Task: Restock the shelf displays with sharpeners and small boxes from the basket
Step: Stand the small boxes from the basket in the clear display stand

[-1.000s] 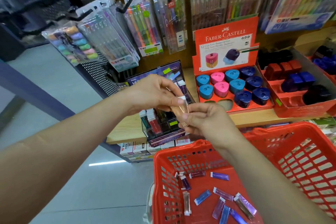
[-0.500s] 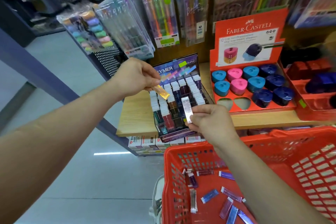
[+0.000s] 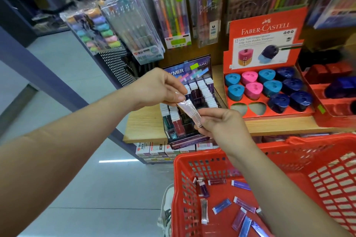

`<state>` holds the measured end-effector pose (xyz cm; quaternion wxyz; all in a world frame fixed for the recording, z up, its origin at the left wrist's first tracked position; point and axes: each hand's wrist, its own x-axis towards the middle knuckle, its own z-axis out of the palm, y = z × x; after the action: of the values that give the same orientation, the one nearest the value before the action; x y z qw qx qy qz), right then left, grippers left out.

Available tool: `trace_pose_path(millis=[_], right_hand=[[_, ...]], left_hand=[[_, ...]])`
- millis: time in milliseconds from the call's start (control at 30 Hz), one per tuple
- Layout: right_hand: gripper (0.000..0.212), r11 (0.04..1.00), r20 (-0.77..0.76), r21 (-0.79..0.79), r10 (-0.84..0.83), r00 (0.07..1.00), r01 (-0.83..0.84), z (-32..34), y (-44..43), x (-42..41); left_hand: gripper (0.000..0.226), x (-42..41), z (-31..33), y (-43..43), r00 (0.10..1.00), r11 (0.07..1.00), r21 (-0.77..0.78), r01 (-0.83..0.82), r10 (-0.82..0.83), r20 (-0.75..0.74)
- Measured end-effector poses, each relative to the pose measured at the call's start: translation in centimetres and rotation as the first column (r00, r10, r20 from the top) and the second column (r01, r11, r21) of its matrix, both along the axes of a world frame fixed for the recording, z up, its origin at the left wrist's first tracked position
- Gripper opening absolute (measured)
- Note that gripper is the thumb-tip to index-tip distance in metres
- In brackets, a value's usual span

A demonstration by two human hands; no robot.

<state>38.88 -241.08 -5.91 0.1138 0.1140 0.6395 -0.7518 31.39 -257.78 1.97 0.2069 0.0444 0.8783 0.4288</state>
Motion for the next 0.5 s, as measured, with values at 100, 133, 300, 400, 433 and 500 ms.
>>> trace_pose_path(millis=[100, 133, 300, 400, 433, 500], right_hand=[[0.019, 0.992, 0.034, -0.126, 0.01, 0.999, -0.006, 0.3, 0.2, 0.1], [0.013, 0.989, 0.037, -0.149, 0.019, 0.999, -0.013, 0.3, 0.3, 0.1], [0.013, 0.991, 0.046, -0.12, -0.06, 0.997, 0.065, 0.2, 1.3, 0.2], [0.011, 0.982, 0.067, -0.137, -0.121, 0.99, 0.129, 0.1, 2.2, 0.4], [0.011, 0.983, 0.065, -0.132, -0.117, 0.991, 0.125, 0.1, 2.5, 0.5], [0.011, 0.984, 0.056, -0.139, -0.101, 0.993, 0.108, 0.2, 2.7, 0.6]], left_hand=[[0.02, 0.5, -0.3, 1.2, 0.999, 0.997, -0.057, 0.052, -0.053, -0.013], [0.021, 0.7, -0.4, 1.6, 0.997, 0.995, -0.073, 0.072, -0.074, -0.025], [0.011, 0.0, -0.9, 1.8, 0.98, 0.991, -0.134, -0.017, -0.011, -0.201], [0.021, -0.5, -2.2, 1.4, 0.913, 0.827, -0.563, 0.007, -0.234, -0.334], [0.024, -0.4, -2.6, 1.6, 0.905, 0.777, -0.629, 0.022, -0.284, -0.318], [0.028, -0.4, -3.0, 2.1, 0.884, 0.714, -0.7, 0.028, -0.345, -0.316]])
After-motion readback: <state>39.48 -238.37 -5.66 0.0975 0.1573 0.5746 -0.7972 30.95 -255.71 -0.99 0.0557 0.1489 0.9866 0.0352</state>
